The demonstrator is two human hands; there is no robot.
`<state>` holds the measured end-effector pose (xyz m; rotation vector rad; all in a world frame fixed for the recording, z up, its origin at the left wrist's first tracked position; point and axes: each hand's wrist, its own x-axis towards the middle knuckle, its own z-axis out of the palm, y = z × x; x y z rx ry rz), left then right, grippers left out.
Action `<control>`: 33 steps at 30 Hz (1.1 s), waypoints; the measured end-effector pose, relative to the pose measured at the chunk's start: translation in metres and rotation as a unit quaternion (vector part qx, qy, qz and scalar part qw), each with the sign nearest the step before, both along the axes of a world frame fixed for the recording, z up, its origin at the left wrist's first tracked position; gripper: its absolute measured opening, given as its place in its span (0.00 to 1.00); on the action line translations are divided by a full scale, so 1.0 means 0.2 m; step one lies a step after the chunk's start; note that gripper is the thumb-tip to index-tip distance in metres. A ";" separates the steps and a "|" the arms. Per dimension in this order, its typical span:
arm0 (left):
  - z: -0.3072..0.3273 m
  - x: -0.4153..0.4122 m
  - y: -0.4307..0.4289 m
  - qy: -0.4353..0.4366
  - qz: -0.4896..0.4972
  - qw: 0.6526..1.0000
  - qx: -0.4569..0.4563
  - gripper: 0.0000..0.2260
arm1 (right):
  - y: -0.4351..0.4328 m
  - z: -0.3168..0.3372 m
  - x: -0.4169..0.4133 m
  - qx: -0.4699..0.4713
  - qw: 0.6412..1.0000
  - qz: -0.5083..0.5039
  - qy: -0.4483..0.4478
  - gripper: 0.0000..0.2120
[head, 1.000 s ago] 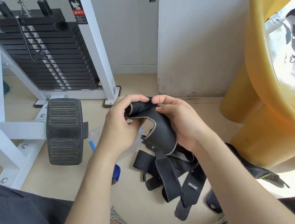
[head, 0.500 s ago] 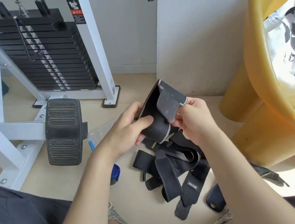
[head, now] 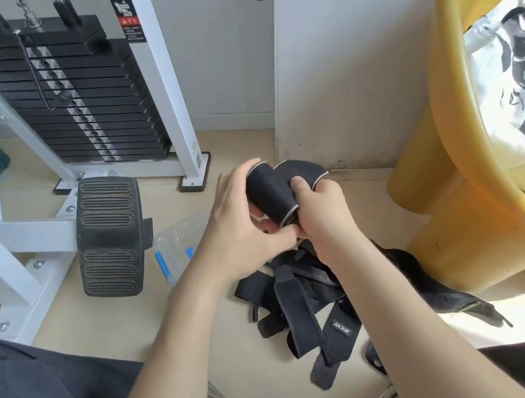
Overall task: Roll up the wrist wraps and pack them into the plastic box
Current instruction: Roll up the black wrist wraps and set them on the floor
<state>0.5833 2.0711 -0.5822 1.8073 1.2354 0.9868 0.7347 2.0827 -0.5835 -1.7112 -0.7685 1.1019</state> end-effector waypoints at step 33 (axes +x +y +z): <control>0.10 0.12 -0.11 -0.014 0.055 0.991 0.118 0.33 | -0.09 0.03 0.13 -0.122 0.935 0.295 0.156 0.08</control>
